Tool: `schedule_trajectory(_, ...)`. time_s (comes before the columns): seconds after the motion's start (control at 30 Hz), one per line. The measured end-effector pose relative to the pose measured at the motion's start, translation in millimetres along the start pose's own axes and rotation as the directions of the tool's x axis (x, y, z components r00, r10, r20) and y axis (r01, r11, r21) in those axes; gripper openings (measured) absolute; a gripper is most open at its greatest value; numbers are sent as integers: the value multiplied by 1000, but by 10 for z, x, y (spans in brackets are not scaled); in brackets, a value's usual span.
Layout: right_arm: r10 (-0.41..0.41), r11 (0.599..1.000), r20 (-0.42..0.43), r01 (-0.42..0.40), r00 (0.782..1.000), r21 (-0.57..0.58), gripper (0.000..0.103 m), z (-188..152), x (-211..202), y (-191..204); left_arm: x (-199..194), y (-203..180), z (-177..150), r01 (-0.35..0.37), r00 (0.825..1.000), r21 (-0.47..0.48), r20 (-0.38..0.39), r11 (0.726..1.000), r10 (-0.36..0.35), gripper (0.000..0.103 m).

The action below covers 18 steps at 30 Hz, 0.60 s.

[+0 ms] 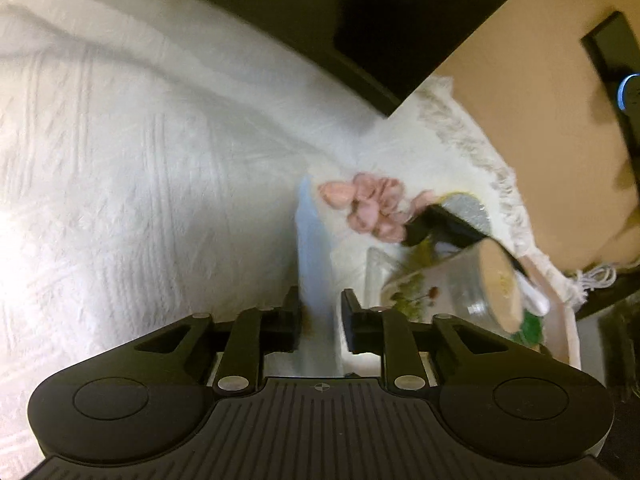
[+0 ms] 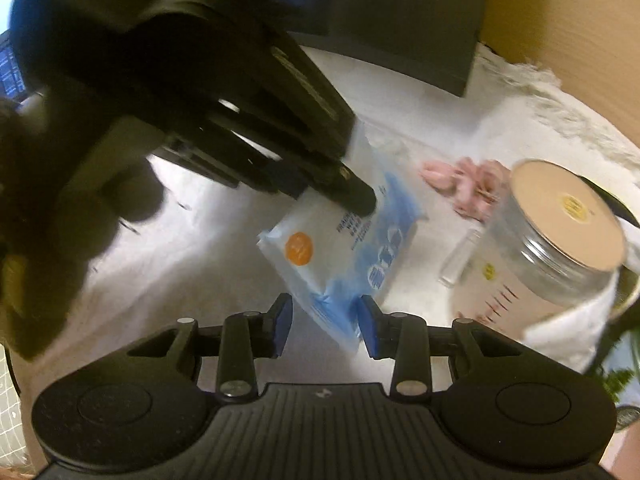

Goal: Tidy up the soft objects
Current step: 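Lift the wet-wipes pack with the left gripper while the right reaches toward the scrunchie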

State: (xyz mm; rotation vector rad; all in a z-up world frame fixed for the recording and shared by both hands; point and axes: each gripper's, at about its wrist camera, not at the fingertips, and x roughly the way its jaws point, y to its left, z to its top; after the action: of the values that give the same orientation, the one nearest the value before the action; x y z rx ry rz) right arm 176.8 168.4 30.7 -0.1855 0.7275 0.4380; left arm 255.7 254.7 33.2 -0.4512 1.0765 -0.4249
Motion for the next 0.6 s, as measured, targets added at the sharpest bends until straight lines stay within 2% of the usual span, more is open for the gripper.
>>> schedule_trajectory(0.07,2,1000,7,-2,1000,2,36,-1,13,-2,160,58,-22,20,998,-7,-67,1000,-20,21)
schedule_trajectory(0.1,6,1000,9,-6,1000,6,36,-5,8,-14,215,83,-42,21,996,-16,-83,1000,-22,22)
schedule_trajectory(0.2,11,1000,-4,-11,1000,15,36,-30,-27,-56,212,125,-79,53,997,-36,-50,998,-55,19)
schedule_trajectory(0.37,-1,1000,-12,1,1000,17,36,-15,-289,-119,7,19,-91,48,998,45,47,998,-50,18)
schedule_trajectory(0.5,-28,1000,29,27,999,7,37,274,-630,-250,-313,49,-23,26,986,82,165,996,-39,18)
schedule_trajectory(0.6,-71,997,57,70,996,22,49,578,-867,-439,-507,165,35,-44,975,108,223,993,19,18)
